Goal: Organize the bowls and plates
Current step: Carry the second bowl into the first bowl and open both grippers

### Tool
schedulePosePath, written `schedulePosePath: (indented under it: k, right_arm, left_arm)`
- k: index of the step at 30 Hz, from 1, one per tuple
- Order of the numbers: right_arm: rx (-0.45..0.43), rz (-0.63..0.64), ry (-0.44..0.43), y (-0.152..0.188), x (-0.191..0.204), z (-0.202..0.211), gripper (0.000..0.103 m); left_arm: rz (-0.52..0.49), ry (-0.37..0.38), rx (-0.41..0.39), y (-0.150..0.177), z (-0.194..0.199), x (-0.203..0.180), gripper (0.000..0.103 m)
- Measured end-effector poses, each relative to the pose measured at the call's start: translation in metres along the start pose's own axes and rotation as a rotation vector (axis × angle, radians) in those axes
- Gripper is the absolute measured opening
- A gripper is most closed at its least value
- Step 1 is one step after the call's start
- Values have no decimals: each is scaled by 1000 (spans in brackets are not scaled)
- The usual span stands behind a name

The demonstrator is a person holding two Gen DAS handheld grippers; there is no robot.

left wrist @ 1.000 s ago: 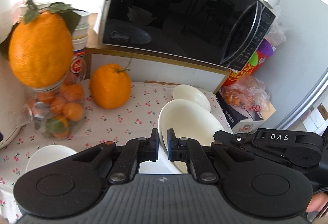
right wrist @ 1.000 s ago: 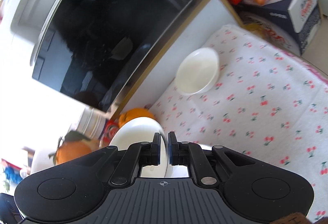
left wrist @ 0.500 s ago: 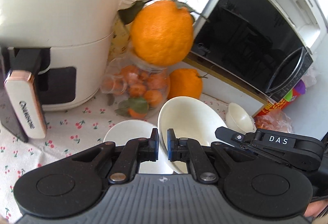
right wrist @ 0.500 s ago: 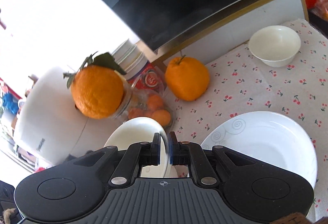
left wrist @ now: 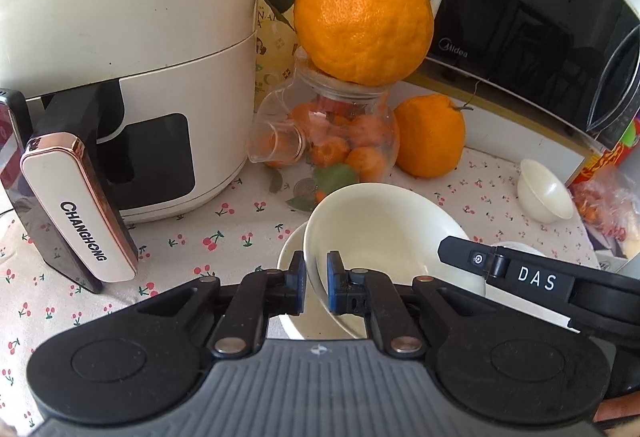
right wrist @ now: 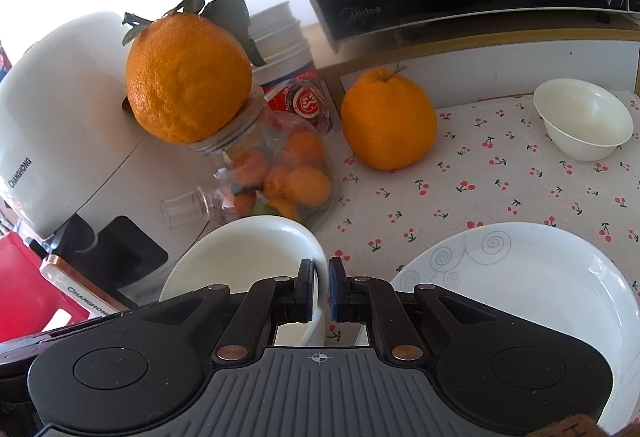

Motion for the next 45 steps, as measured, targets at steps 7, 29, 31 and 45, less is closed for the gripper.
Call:
schedulePosePath:
  k: [7,29,31,45]
  right_arm:
    - [-11,71,0,0,8,-4,8]
    - [-1,93,-28,2,11,-1,12]
    - [-2,93,-29,1,11,-1,13]
    - [-31,69,-31,-5,11,7,12]
  left_arm:
    - [-18,-31,32,6,-8,7,10]
    - [7,-28,7,-2,0,11,30]
    - [8,-26,6,-3,1,11,35]
    - [61,4,86,3,-10,15,25]
Point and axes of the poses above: each gripper's, at about its wrist camera, not at the fingertips, and z roughly against the way its jaws point, x to its left, y to its underside, the point moved 7 cm from there along -z, roughly the way its jaws point, and after that the axes turned 3 degrees about -y, right-handed, at the moved point
